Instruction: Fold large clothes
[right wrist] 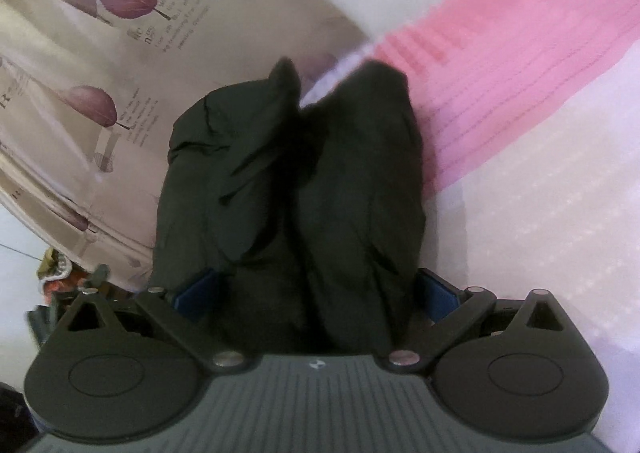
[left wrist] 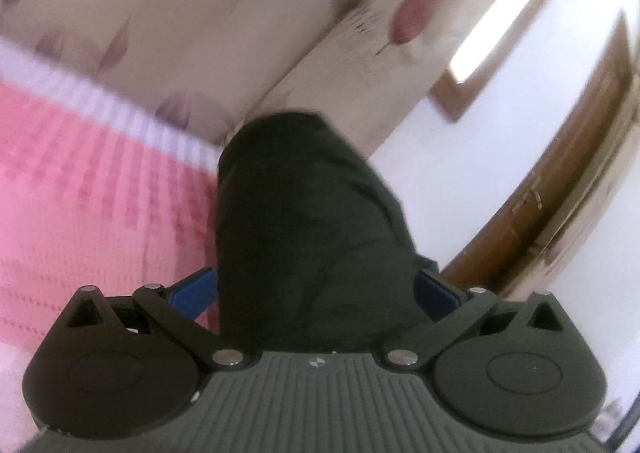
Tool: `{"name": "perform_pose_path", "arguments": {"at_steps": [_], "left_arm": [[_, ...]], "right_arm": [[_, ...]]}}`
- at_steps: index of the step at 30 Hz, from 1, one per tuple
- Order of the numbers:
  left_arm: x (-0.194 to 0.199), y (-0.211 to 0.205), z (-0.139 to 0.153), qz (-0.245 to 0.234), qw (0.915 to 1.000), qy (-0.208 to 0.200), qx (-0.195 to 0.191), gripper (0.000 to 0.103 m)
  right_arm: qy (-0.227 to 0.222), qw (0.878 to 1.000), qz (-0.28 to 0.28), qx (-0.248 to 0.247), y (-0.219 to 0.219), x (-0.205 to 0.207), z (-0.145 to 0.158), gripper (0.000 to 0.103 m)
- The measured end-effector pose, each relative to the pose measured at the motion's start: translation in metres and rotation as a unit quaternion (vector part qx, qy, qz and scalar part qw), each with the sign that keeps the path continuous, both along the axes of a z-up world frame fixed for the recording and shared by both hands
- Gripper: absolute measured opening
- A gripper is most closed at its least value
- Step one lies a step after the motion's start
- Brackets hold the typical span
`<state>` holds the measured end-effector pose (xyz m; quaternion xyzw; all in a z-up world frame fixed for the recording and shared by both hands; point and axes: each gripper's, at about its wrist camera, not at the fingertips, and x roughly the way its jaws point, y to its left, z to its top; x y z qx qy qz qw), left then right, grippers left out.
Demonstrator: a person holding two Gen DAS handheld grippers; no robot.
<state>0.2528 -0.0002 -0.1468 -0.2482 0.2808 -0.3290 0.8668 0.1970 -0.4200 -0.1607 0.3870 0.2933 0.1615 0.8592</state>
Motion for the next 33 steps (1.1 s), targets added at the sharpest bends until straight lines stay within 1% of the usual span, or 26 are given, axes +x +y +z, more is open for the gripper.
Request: {"name": "perform_pose_path", "arguments": {"at_steps": [2,3,4,6,9,11,13,17,20,23,27,31,33], "left_arm": [[0.012,0.002,-0.011,-0.011,0.9993,0.032,-0.014,0.103],[0.019,0.001,-0.016,-0.016,0.9986,0.05,-0.014,0.103],[0.026,-0.003,-0.021,-0.025,0.9974,0.068,-0.006,0.103],[0.033,-0.012,-0.03,-0.047,0.995,0.088,0.006,0.103],[0.037,-0.026,-0.035,-0.08,0.9925,0.092,0.011,0.103],[0.041,-0.031,-0.035,-0.08,0.9924,0.092,0.017,0.103],[0.047,-0.03,-0.036,-0.081,0.9912,0.104,0.009,0.103],[0.055,-0.032,-0.038,-0.095,0.9892,0.112,0.009,0.103],[0.059,-0.035,-0.041,-0.099,0.9872,0.125,0.001,0.103],[0.06,-0.039,-0.041,-0.105,0.9872,0.119,0.005,0.103],[0.058,-0.035,-0.045,-0.111,0.9879,0.108,-0.007,0.103],[0.051,-0.038,-0.043,-0.111,0.9903,0.084,0.004,0.101],[0.049,-0.038,-0.042,-0.114,0.9905,0.076,0.012,0.098]], "right_arm": [[0.005,1.0,0.014,0.007,0.002,0.008,-0.001,0.103],[0.004,1.0,0.02,0.001,0.005,0.011,0.0,0.103],[0.002,1.0,0.024,-0.006,0.007,0.014,0.0,0.103],[-0.003,0.999,0.03,-0.019,0.009,0.017,0.0,0.103],[-0.011,0.999,0.04,-0.033,0.009,0.024,0.001,0.103],[-0.016,0.998,0.052,-0.038,0.006,0.027,-0.001,0.103],[-0.019,0.997,0.062,-0.04,0.002,0.032,-0.001,0.103],[-0.019,0.997,0.065,-0.041,0.0,0.038,-0.002,0.103],[-0.019,0.997,0.071,-0.036,0.003,0.044,-0.003,0.103],[-0.02,0.996,0.078,-0.023,0.004,0.052,-0.004,0.103],[-0.026,0.996,0.088,-0.018,0.007,0.056,-0.005,0.103],[-0.032,0.994,0.097,-0.028,0.009,0.058,-0.005,0.103],[-0.037,0.993,0.107,-0.045,0.01,0.058,-0.004,0.103]]}}
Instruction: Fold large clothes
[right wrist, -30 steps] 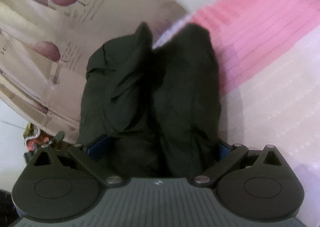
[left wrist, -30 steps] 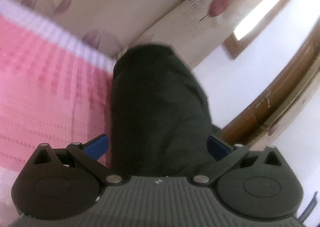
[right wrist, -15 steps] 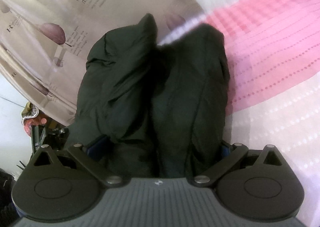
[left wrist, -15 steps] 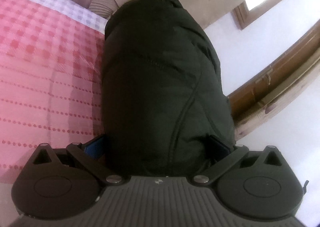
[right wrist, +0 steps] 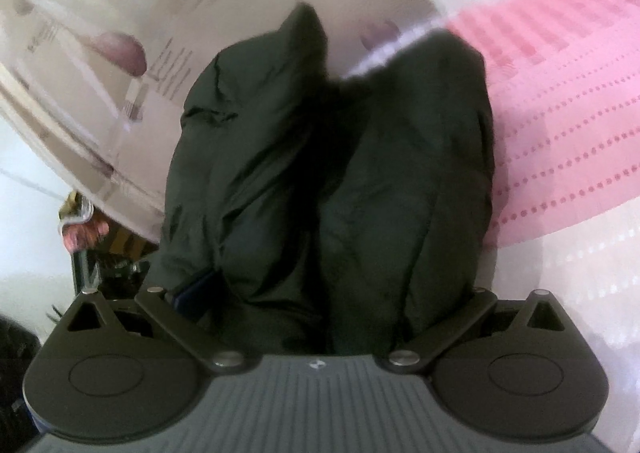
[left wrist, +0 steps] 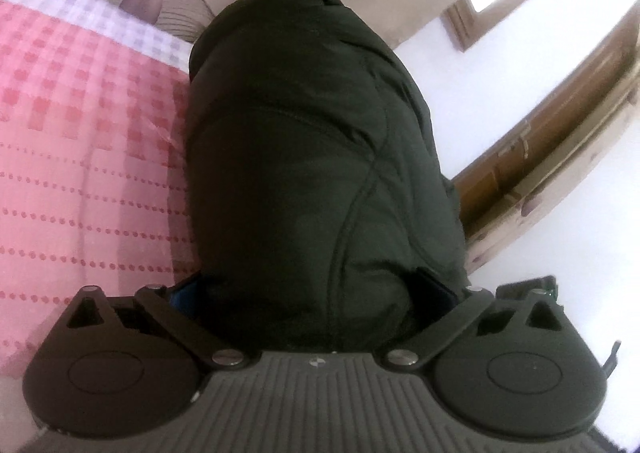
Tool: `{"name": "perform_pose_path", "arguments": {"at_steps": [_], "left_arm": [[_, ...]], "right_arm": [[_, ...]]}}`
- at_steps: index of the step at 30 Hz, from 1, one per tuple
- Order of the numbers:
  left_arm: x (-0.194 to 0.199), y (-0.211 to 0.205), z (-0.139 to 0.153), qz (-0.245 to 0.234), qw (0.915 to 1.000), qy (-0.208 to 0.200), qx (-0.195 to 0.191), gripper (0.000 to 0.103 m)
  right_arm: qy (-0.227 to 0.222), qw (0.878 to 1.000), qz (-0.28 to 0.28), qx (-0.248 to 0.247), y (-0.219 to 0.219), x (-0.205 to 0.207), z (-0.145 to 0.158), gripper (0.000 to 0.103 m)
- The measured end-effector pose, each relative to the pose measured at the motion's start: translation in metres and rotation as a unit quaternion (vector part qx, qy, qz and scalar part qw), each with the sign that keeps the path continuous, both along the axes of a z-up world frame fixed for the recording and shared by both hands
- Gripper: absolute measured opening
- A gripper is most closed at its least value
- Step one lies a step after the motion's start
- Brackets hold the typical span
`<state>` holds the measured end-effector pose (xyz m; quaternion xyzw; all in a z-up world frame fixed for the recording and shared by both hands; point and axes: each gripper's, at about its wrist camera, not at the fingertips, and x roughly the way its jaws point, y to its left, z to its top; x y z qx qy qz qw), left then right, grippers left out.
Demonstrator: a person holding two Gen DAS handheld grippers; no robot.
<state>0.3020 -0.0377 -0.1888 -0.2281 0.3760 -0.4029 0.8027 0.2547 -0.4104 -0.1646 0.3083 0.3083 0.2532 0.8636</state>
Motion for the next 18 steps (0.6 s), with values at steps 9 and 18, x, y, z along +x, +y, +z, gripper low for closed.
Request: {"name": "perform_pose_path", "arguments": {"at_steps": [9,18], "left_arm": [[0.002,0.003,-0.003,-0.009,0.9999,0.006,-0.009,0.1],[-0.006,0.005,-0.001,-0.001,0.9998,-0.019,-0.003,0.082]], "right_arm": [[0.015,1.0,0.025,-0.004,-0.005,0.005,0.003,0.103],[-0.025,1.0,-0.008,-0.005,0.017,-0.007,0.0,0.091]]}}
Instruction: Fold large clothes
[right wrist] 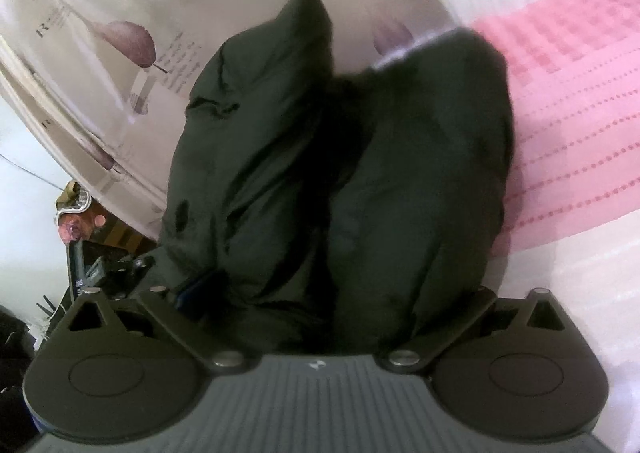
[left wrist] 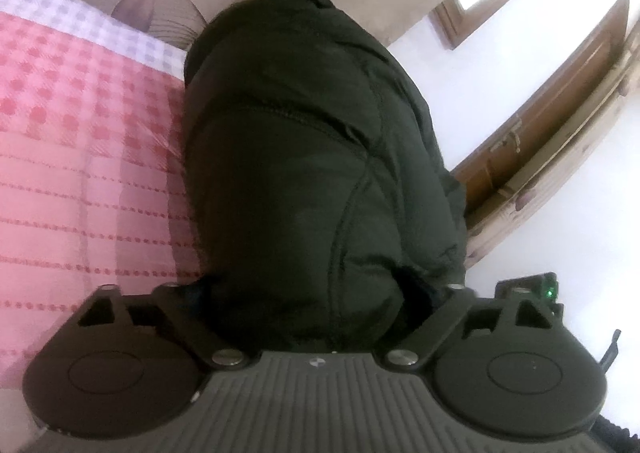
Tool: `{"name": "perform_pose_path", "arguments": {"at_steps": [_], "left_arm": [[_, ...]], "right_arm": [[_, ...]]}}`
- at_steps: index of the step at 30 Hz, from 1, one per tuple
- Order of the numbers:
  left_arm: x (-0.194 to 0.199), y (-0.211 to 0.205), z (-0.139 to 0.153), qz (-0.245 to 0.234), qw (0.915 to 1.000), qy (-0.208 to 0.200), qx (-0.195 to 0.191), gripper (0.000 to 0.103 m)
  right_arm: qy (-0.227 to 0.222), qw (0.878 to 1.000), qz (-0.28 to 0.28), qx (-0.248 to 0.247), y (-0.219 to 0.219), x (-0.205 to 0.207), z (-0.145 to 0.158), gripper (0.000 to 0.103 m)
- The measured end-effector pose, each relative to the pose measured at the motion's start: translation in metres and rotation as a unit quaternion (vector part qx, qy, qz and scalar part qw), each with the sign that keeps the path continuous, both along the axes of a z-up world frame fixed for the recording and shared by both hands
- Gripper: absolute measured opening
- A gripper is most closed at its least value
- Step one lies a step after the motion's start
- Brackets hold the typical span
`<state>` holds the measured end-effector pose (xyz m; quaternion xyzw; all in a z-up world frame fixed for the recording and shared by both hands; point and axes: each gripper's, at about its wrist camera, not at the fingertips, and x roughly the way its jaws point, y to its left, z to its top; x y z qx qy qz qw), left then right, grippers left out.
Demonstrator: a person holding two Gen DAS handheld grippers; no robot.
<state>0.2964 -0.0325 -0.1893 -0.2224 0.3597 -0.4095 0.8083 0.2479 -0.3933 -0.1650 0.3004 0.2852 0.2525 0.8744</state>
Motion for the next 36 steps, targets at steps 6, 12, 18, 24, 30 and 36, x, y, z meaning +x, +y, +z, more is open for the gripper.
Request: {"name": "perform_pose_path", "arguments": {"at_steps": [6,12,18,24,30,36], "left_arm": [[-0.014,0.0,0.015,0.02,0.9991,-0.033,0.017,0.076],[-0.024,0.001,0.025,0.031,0.9974,-0.06,0.023,0.075],[-0.03,0.009,0.033,0.043,0.9963,-0.071,0.022,0.075],[-0.036,0.022,0.041,0.052,0.9955,-0.078,0.018,0.075],[-0.046,0.036,0.052,0.061,0.9944,-0.085,0.017,0.075],[-0.063,0.055,0.067,0.074,0.9922,-0.098,0.021,0.075]], "right_arm": [[-0.035,0.999,-0.012,0.002,0.006,-0.013,0.01,0.064],[-0.048,0.999,-0.02,-0.003,0.014,-0.021,0.017,0.055],[-0.055,0.998,-0.018,0.002,0.024,-0.021,0.023,0.051],[-0.059,0.998,-0.012,0.007,0.038,-0.022,0.033,0.05],[-0.065,0.998,-0.006,0.013,0.053,-0.025,0.043,0.05],[-0.071,0.997,0.006,0.015,0.074,-0.03,0.056,0.05]]}}
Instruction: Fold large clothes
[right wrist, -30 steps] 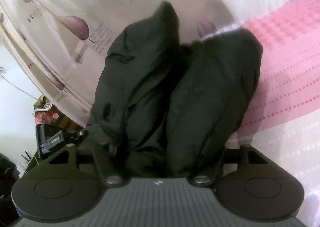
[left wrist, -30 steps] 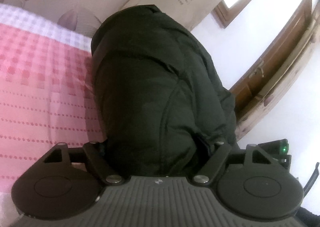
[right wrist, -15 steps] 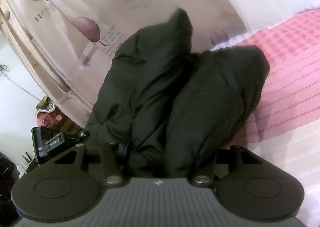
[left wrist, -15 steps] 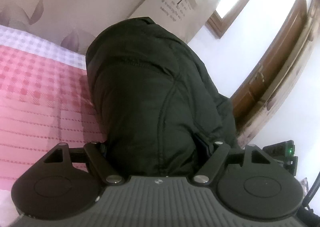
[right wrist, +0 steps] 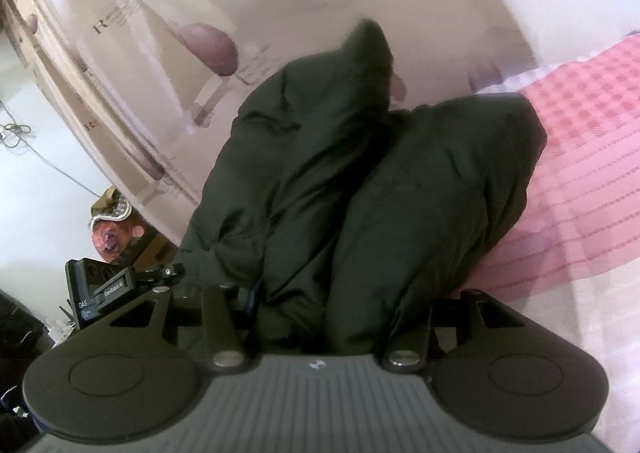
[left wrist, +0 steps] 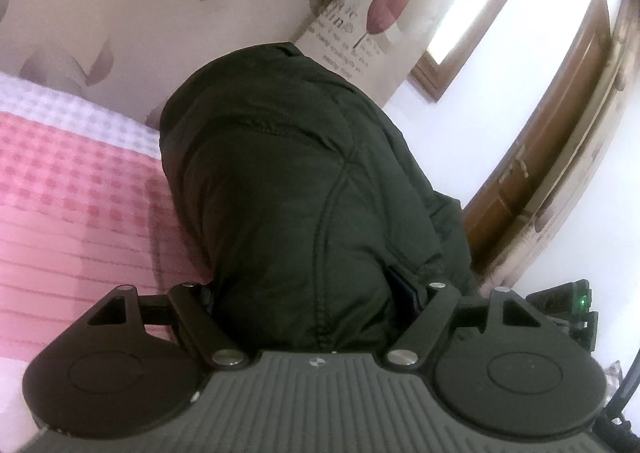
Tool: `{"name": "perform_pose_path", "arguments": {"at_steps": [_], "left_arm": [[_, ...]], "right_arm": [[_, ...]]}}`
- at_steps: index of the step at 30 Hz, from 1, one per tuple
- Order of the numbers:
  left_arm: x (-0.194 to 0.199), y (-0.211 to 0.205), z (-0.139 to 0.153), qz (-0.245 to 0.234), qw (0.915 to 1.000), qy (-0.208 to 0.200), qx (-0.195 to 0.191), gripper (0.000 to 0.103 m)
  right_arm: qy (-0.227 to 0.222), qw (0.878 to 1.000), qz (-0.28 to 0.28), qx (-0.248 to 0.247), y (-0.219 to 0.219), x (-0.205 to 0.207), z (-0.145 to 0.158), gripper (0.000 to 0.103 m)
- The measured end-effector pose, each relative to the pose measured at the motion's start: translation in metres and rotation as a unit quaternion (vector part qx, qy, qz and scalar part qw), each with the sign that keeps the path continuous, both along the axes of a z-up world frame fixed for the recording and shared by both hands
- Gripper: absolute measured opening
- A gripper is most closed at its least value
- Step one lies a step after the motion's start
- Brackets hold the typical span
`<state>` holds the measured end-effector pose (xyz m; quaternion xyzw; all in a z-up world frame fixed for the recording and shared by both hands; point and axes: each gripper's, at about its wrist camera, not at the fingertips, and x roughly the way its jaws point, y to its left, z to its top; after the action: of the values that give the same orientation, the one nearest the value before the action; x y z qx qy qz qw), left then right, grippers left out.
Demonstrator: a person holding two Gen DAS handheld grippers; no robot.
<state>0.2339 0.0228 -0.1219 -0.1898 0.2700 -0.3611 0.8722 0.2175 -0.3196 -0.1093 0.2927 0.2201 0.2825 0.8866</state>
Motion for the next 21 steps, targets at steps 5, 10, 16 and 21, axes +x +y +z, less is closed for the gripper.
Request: {"name": "perform_pose_path", "arguments": {"at_steps": [5,10,16,21], "left_arm": [[-0.017,0.022,0.012,0.014,0.9999,-0.007,0.003,0.075],[-0.032,0.041,0.022,0.029,0.9995,-0.007,0.011,0.075],[-0.05,0.063,0.032,0.044,0.9987,-0.01,0.023,0.075],[-0.065,0.079,0.037,0.052,0.9981,-0.015,0.031,0.075]], "right_arm": [[-0.004,1.0,0.012,0.002,0.021,-0.006,0.009,0.05],[-0.005,1.0,0.022,0.007,0.043,-0.013,0.015,0.05],[-0.004,0.999,0.037,0.011,0.068,-0.022,0.017,0.05],[-0.003,0.999,0.045,0.018,0.084,-0.029,0.017,0.05]]}}
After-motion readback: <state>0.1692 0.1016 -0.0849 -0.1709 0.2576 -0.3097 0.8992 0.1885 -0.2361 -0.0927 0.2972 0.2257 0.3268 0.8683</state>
